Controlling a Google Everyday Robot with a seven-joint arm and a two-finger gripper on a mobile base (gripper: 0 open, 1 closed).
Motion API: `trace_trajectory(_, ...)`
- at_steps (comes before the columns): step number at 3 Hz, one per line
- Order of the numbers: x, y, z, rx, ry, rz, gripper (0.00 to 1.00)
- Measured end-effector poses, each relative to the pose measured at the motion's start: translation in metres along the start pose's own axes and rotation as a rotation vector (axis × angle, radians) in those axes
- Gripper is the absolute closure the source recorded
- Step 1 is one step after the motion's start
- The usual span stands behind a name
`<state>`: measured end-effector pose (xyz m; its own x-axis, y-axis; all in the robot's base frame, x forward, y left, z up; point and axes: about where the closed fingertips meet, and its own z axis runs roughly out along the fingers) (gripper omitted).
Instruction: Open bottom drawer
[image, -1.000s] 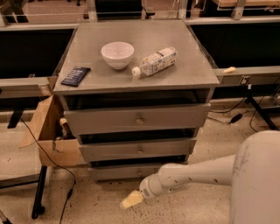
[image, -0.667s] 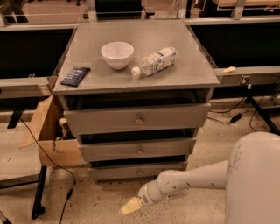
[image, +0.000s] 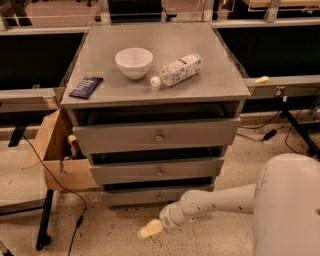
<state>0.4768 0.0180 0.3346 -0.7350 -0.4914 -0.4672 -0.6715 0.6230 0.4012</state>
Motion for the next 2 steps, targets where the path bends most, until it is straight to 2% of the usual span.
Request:
trace_trajectory(1,-0.018,-0.065,0.026,0.012,-0.088,0.079,0.00)
trace_trajectory(2,-0.033,-0.115,0.044,0.047,-0.200,0.150,0.00)
